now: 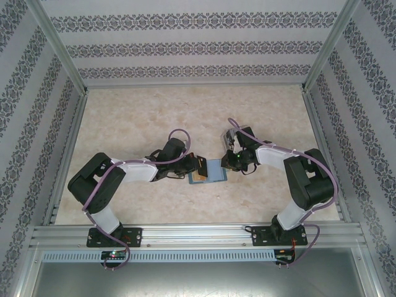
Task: Put the credit cards into the card holder
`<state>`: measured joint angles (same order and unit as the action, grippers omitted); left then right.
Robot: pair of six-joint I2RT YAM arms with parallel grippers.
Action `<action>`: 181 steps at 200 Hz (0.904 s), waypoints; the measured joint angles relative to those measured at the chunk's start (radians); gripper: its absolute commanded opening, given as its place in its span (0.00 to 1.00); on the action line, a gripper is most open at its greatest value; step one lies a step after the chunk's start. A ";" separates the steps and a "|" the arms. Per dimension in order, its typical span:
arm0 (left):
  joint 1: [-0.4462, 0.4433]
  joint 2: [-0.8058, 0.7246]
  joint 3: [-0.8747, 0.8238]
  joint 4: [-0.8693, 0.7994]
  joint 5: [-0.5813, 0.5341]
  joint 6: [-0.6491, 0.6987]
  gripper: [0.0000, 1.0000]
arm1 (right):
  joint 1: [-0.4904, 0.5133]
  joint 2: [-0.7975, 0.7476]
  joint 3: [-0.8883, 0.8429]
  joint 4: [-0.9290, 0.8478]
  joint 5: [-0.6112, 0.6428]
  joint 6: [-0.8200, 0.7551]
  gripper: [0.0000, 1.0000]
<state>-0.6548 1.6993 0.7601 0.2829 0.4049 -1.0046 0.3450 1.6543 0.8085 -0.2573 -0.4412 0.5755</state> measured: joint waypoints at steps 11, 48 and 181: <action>0.000 0.004 0.000 0.000 0.000 0.001 0.00 | 0.000 0.000 0.000 0.001 0.001 -0.001 0.18; -0.005 0.015 0.000 0.007 0.002 0.002 0.00 | 0.014 -0.003 0.000 0.003 0.008 0.000 0.18; -0.048 0.035 -0.019 0.064 -0.003 -0.100 0.00 | 0.085 -0.081 -0.066 0.011 0.116 0.005 0.17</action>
<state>-0.7025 1.7344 0.7414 0.3473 0.4015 -1.1042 0.4301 1.5730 0.7425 -0.2466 -0.3252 0.5804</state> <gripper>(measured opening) 0.051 0.174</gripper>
